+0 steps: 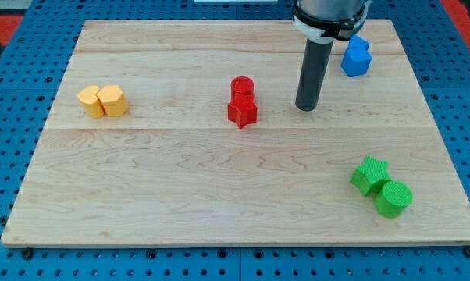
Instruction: Place blue cube into red blocks
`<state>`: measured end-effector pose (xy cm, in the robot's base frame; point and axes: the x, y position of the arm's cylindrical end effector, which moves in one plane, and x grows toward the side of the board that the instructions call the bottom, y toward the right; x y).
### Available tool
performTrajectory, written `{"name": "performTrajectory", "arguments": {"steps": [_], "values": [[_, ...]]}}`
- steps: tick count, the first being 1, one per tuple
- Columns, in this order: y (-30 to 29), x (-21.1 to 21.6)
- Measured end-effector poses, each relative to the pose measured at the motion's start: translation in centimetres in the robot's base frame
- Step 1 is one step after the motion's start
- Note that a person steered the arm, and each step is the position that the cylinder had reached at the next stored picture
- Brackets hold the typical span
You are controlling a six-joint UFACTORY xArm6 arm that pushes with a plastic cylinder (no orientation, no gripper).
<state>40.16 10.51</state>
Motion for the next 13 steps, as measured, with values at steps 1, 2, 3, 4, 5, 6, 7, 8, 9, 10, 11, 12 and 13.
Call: {"name": "performTrajectory", "arguments": {"steps": [1, 2, 3, 4, 5, 6, 7, 8, 9, 10, 11, 12, 13], "values": [[1.3, 0.0], [7.1, 2.6], [13.2, -0.1], [16.7, -7.1], [17.4, -9.6], [17.4, -9.9], [15.0, -9.9], [13.3, -10.7], [12.7, -10.8], [8.2, -10.8], [3.6, -10.8], [4.2, -9.3], [10.4, -9.3]]}}
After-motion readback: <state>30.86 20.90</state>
